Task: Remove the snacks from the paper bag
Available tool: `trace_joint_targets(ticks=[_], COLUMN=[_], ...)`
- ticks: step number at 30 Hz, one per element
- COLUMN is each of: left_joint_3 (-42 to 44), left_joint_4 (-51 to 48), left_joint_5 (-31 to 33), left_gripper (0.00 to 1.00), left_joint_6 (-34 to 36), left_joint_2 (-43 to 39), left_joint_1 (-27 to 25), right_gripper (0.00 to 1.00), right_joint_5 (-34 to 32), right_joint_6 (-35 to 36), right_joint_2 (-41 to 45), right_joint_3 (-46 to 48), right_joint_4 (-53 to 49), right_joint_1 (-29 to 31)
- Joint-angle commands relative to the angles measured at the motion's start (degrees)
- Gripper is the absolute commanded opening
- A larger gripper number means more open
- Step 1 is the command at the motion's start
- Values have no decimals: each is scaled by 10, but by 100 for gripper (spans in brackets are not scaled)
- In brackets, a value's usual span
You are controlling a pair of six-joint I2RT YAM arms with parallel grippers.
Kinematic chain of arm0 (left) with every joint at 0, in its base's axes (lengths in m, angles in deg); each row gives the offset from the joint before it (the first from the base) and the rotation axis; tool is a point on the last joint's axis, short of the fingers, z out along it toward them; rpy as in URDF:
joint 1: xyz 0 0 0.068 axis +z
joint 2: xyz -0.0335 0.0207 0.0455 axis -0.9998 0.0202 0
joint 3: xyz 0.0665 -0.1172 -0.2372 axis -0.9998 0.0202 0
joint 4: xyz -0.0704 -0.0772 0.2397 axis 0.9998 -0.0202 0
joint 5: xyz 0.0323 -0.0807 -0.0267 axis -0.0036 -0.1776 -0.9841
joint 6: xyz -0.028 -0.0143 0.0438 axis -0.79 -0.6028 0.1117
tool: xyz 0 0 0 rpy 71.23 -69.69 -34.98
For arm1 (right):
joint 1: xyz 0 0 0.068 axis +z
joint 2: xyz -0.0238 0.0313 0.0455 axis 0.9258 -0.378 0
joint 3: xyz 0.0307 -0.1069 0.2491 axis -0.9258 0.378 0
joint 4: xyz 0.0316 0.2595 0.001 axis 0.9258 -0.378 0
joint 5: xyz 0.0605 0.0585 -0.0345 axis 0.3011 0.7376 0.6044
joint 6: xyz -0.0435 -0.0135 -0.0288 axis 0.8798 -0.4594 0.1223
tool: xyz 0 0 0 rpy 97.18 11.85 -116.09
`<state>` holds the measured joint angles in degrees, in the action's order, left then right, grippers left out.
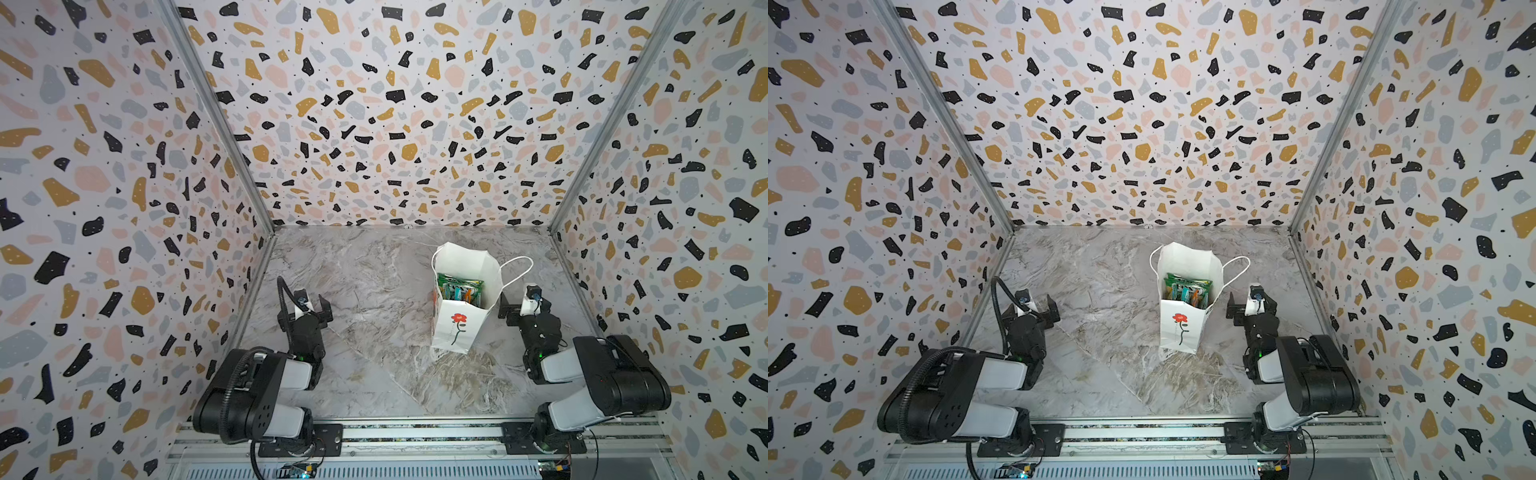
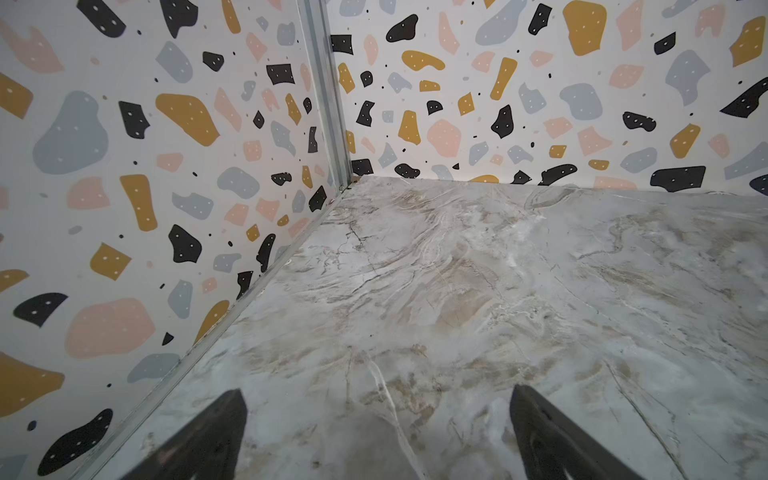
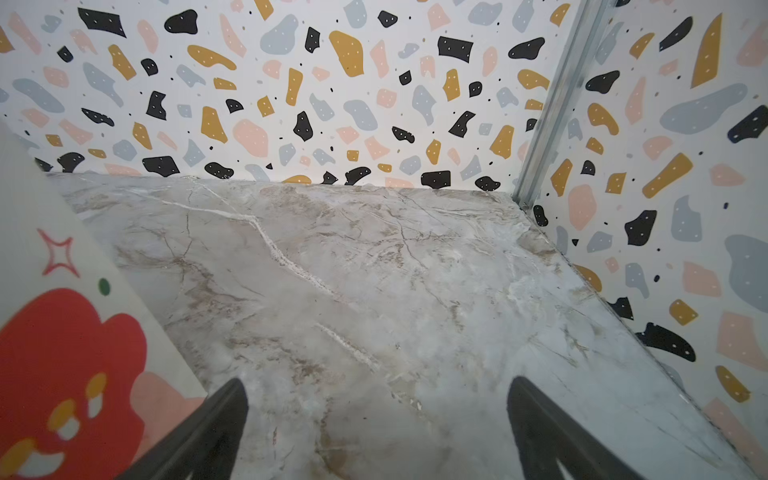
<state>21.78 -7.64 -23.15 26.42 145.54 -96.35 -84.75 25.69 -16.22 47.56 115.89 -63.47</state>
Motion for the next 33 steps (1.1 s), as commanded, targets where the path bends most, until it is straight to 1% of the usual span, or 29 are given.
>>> trace_joint_targets(ticks=[1,30,31,33], left_joint_3=[-9,-7,-5,-9], left_joint_4=[29,31,33,17], left_joint_5=[1,2,5,27], left_gripper=[100,100,100,100], left_joint_6=[-3,-3,-4,-13], left_joint_2=[-4,-7,-8,-24], left_joint_1=[3,4,3,3], right_gripper=[99,99,99,99], right_joint_5=[2,6,1,-29], right_joint_6=[4,2,1,-12], right_joint_2=[2,4,4,26], right_joint_3=[-12,-12,-10,-8], right_joint_4=[0,1,3,-1], right_joint_1=[3,3,2,2])
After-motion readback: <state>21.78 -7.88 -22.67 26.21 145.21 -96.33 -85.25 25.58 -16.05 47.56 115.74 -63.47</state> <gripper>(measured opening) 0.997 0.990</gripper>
